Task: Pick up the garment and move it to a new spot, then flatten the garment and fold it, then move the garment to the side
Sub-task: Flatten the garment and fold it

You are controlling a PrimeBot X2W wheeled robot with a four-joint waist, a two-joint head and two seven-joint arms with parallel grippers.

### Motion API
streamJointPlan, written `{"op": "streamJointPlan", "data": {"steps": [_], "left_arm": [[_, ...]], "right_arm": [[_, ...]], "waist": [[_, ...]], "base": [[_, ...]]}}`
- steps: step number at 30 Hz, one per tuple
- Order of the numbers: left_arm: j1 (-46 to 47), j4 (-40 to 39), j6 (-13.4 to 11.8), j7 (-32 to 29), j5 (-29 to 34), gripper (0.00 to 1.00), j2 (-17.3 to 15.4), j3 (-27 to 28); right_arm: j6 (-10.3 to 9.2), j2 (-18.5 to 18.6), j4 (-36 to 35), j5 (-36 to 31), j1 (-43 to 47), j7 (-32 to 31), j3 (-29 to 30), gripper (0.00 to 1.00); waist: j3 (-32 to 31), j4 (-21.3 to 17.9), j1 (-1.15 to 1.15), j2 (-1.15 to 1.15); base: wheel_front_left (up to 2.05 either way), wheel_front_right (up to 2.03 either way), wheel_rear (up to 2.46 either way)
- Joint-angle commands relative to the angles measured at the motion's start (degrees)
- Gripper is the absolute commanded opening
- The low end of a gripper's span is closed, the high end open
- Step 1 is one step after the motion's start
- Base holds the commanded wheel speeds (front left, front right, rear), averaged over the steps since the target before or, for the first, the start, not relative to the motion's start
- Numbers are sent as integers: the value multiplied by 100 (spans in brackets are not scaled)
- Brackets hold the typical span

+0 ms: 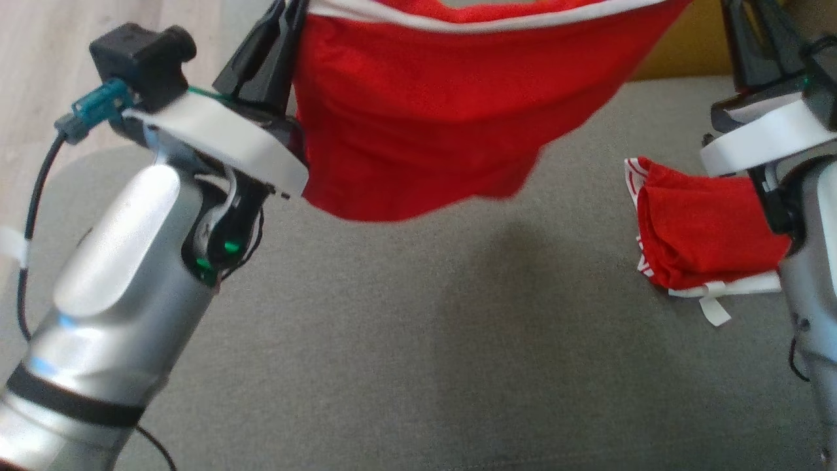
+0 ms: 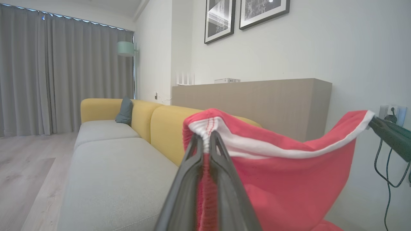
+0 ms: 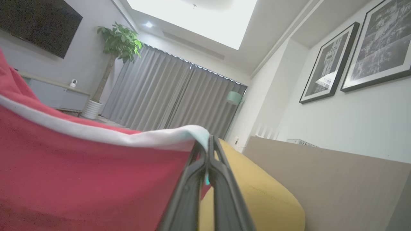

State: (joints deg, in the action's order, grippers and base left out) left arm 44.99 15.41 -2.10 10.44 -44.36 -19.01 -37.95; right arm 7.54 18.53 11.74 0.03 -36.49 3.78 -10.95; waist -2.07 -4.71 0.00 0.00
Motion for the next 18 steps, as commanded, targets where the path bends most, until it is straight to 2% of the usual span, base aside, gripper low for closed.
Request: {"op": "streamJointPlan", "data": {"steps": [1, 8, 12, 15, 18], "left_arm": [[32, -420, -117, -132, -1, 0, -318, 240], [-609, -1400, -553, -548, -109, 0, -786, 303], [-686, -1760, -752, -753, -139, 0, -1008, 409], [-522, -1747, -762, -939, -242, 0, -1018, 462], [114, -1254, -578, -1155, -363, 0, -964, 567]], "right_arm": [[-5, -30, -392, 169, 36, -131, -19, 0], [-5, -9, -1141, 476, 782, -642, 199, 0], [-5, 49, -1393, 531, 873, -929, 211, 0], [-5, 76, -1304, 643, 605, -1119, 66, 0], [-5, 177, -787, 768, -316, -1225, -290, 0]], "waist": [[-198, 115, 0, 0], [-294, 242, 0, 0], [-161, 282, 0, 0], [34, 271, 0, 0], [590, 224, 0, 0]], "base": [[0, 0, 0], [0, 0, 0], [0, 0, 0], [0, 0, 0], [0, 0, 0]]}}
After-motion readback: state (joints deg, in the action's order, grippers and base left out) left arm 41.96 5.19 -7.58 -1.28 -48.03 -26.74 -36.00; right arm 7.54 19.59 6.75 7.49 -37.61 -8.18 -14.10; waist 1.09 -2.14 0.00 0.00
